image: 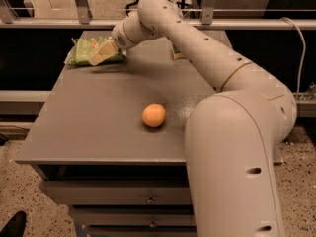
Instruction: Pick green jalapeno chip bag
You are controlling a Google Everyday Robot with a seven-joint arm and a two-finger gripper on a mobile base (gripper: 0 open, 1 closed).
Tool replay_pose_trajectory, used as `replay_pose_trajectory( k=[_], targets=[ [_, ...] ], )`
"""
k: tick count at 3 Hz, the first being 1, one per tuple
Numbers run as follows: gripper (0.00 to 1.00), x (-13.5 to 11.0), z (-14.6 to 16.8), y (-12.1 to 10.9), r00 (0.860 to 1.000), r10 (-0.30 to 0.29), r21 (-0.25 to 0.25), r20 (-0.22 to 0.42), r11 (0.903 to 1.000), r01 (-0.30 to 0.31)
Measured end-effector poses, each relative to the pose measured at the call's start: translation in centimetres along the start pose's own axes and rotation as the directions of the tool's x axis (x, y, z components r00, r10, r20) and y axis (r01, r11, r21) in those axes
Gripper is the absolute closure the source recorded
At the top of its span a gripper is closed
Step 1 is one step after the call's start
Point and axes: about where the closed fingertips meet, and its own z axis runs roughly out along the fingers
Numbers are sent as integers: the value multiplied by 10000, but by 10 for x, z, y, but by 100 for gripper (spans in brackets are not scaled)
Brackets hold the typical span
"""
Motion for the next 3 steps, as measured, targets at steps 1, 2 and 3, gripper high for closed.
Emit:
replay_pose_trajectory(
  k=[1,2,3],
  targets=[
    [25,1,14,-2,9996,236,2,171,9997,-236],
    [56,-2,3,-10,9986,187,266,505,9994,-200],
    [80,-7,-13,-15,9966,13,504,822,9987,-55]
  ],
)
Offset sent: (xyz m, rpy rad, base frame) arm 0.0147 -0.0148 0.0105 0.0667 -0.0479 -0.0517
